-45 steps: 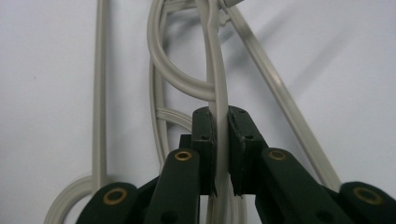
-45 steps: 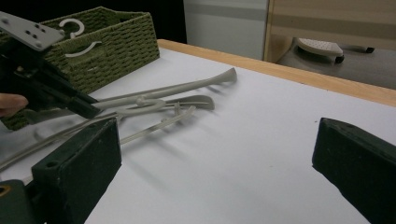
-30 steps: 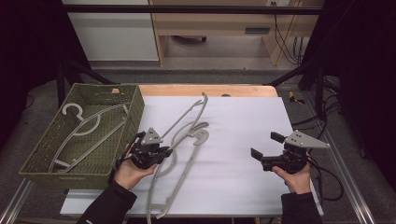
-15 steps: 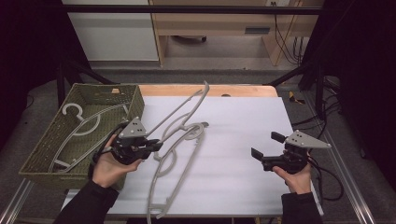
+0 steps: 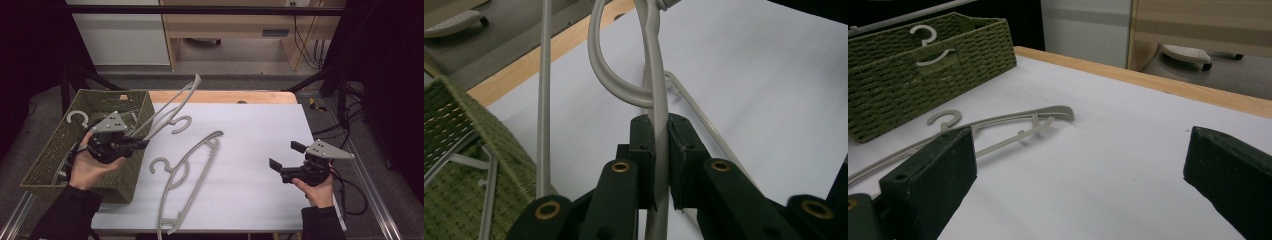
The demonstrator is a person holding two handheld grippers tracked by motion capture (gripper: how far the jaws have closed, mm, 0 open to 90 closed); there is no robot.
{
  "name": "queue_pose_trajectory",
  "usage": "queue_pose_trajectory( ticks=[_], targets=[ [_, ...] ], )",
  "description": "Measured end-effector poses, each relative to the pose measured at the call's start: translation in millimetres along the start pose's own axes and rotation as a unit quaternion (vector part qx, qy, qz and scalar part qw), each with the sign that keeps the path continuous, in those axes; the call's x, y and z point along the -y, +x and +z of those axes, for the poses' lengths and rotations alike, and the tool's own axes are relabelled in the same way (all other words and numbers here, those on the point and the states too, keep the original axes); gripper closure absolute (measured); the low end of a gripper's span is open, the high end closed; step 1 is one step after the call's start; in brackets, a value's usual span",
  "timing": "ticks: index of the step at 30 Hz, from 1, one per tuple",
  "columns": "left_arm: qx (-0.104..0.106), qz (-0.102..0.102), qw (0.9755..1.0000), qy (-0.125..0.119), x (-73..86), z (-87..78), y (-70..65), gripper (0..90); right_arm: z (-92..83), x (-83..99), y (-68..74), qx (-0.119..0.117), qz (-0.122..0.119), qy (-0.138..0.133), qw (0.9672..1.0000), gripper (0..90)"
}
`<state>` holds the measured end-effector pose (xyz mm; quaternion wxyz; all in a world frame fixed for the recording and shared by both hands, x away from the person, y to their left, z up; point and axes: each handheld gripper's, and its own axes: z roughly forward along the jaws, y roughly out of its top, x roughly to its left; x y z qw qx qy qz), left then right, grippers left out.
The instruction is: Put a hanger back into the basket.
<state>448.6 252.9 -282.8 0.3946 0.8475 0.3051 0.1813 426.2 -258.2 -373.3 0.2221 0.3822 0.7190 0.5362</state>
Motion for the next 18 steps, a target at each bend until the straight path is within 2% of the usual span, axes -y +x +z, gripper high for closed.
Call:
queue_pose_trajectory(
  ticks=[6, 13, 18],
  targets=[
    [-0.013, -0.013, 0.9998, 0.001, 11.4, -13.6, 21.6, 82.2, 0.5, 0.4, -0.1, 0.001, 0.000, 0.002, 1.0000, 0.8],
    [-0.018, -0.032, 0.9993, 0.004, 27.3, -21.1, 43.3, 82.2, 2.6, 0.7, 0.8, 0.003, 0.002, 0.004, 1.0000, 0.8],
    [-0.022, -0.036, 0.9991, 0.010, 38.4, -24.8, 55.1, 82.1, 2.1, 0.7, 0.4, 0.004, 0.001, 0.004, 1.0000, 0.8]
  ],
)
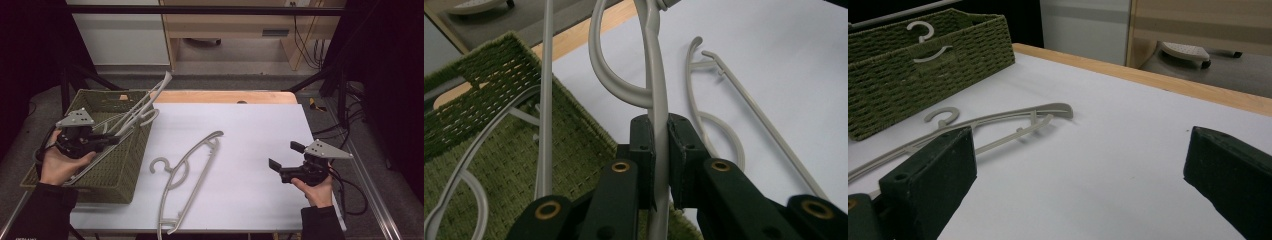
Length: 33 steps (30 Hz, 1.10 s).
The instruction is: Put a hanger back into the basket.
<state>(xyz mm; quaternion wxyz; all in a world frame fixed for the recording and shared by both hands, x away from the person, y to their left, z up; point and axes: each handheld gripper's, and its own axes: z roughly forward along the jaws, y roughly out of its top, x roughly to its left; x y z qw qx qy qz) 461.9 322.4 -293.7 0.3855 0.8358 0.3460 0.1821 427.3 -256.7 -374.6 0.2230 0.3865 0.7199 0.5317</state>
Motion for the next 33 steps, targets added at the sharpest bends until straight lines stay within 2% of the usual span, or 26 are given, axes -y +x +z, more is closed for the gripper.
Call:
queue_pose_trajectory(
  ticks=[10, 18, 24, 33],
  targets=[
    [-0.009, -0.016, 0.9997, 0.019, 25.0, -3.8, 26.4, 82.1, 1.1, 0.3, 0.2, 0.001, -0.001, 0.002, 1.0000, 0.9],
    [-0.006, -0.018, 0.9994, 0.028, 41.8, -4.7, 44.5, 82.1, 1.7, 0.9, -0.1, -0.002, -0.006, 0.006, 1.0000, 0.9],
    [-0.010, -0.024, 0.9990, 0.037, 54.2, -7.0, 52.2, 82.1, 1.7, 0.9, 0.0, -0.002, -0.005, 0.006, 1.0000, 0.9],
    [-0.017, -0.018, 0.9992, 0.030, 63.3, -6.9, 58.5, 82.1, 2.5, 1.0, 0.6, 0.000, -0.001, 0.006, 1.0000, 0.9]
  ],
)
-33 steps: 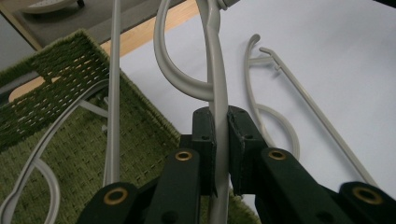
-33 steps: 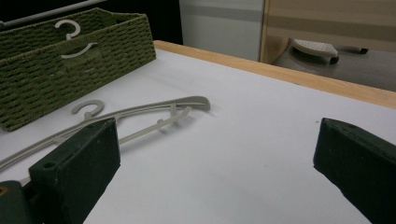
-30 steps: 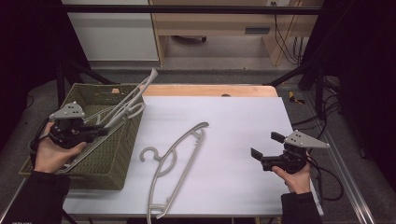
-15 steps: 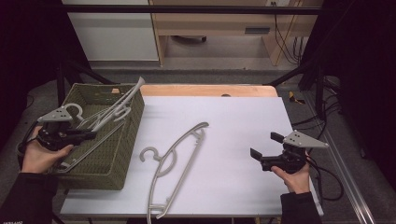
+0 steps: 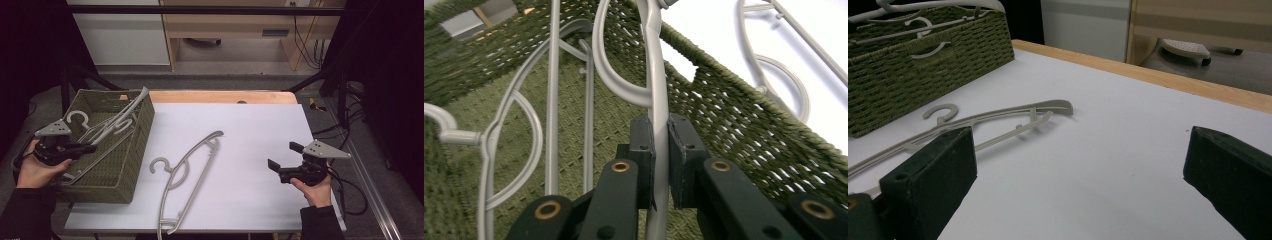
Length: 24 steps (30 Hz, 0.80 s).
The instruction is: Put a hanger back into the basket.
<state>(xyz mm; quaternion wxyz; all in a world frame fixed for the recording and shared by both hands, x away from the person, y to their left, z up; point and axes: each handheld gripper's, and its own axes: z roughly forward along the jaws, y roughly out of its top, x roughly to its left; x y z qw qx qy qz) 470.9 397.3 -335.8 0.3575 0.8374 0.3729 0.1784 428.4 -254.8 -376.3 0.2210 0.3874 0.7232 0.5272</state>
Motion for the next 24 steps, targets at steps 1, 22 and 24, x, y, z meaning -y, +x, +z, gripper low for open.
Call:
queue_pose_trajectory(
  ticks=[1, 22, 24],
  targets=[
    [-0.001, 0.000, 1.0000, -0.003, -0.2, -1.4, 1.1, 82.1, -0.1, 0.0, -0.1, 0.000, -0.001, 0.000, 1.0000, 0.9],
    [-0.042, 0.022, 0.9960, -0.076, -14.4, -14.3, -8.0, 81.9, 0.5, 0.9, -1.4, -0.002, -0.007, 0.003, 1.0000, 1.1],
    [-0.043, 0.023, 0.9958, -0.078, -15.1, -15.3, -9.6, 82.0, 0.3, 1.0, -1.5, -0.002, -0.005, 0.003, 1.0000, 1.1]
  ],
)
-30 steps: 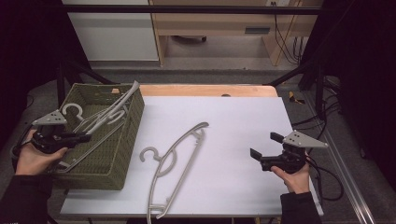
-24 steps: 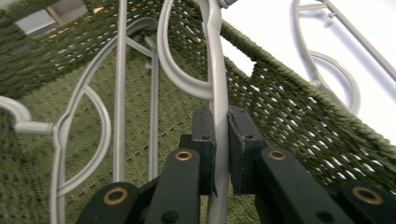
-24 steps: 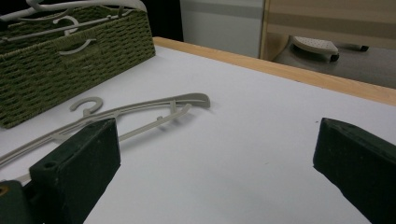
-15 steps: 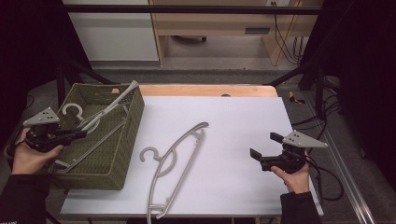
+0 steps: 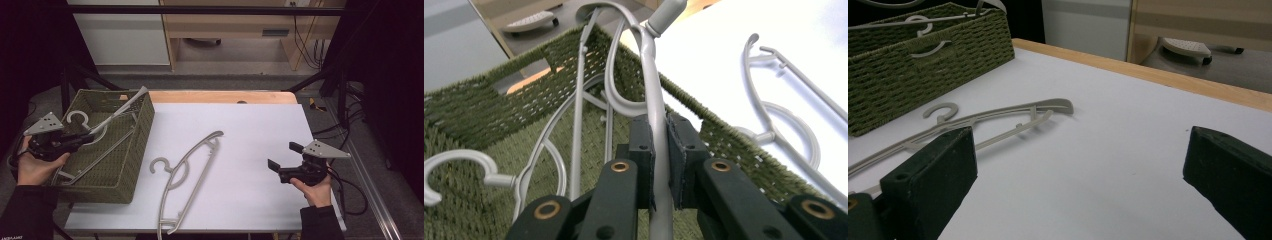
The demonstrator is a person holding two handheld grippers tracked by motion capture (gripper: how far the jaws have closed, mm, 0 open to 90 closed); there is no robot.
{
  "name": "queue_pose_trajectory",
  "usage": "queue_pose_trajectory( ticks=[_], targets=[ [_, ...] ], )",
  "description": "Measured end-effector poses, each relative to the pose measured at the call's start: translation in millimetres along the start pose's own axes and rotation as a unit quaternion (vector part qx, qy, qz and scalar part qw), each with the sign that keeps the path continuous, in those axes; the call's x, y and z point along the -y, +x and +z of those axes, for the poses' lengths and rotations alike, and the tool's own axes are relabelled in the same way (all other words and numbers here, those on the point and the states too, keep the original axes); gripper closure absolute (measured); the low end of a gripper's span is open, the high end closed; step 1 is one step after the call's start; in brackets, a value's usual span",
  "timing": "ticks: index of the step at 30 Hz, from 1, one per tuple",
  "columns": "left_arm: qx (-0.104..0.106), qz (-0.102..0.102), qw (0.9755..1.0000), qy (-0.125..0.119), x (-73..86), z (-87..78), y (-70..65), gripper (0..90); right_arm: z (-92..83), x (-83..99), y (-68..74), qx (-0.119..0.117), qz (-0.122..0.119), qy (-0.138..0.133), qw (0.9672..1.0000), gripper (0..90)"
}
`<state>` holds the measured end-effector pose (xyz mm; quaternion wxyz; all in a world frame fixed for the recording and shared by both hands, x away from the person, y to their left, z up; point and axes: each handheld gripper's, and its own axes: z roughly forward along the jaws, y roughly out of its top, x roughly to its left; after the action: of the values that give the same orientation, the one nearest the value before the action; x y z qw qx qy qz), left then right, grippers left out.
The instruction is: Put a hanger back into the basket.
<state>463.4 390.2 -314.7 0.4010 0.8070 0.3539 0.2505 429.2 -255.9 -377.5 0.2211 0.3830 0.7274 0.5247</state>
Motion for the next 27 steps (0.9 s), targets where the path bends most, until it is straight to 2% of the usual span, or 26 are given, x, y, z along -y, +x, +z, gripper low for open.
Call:
queue_pose_trajectory(
  ticks=[4, 8, 10, 15, 20, 27],
  targets=[
    [-0.014, 0.006, 0.9997, -0.020, -5.9, -5.4, -4.5, 82.1, 1.2, 0.2, 0.9, 0.000, 0.006, -0.001, 1.0000, 1.1],
    [-0.004, 0.007, 0.9996, -0.026, -8.2, -10.6, -5.5, 82.1, 0.2, 0.3, -0.1, -0.001, 0.001, 0.000, 1.0000, 1.1],
    [-0.001, 0.010, 0.9997, -0.023, -6.7, -14.0, -6.0, 82.1, 0.1, -0.1, 0.4, 0.001, 0.006, -0.003, 1.0000, 1.1],
    [0.008, 0.011, 0.9997, -0.021, 0.7, -20.8, -4.3, 82.1, 0.4, 0.0, 0.7, 0.001, 0.006, -0.002, 1.0000, 1.1],
    [0.017, 0.005, 0.9998, -0.014, 15.1, -24.6, 1.9, 82.0, 1.5, 0.6, 0.7, -0.001, 0.003, 0.001, 1.0000, 1.1],
    [0.022, -0.007, 0.9997, -0.004, 29.8, -17.6, 9.6, 82.0, 2.5, 1.1, 1.0, -0.002, 0.003, 0.006, 1.0000, 1.1]
  ],
)
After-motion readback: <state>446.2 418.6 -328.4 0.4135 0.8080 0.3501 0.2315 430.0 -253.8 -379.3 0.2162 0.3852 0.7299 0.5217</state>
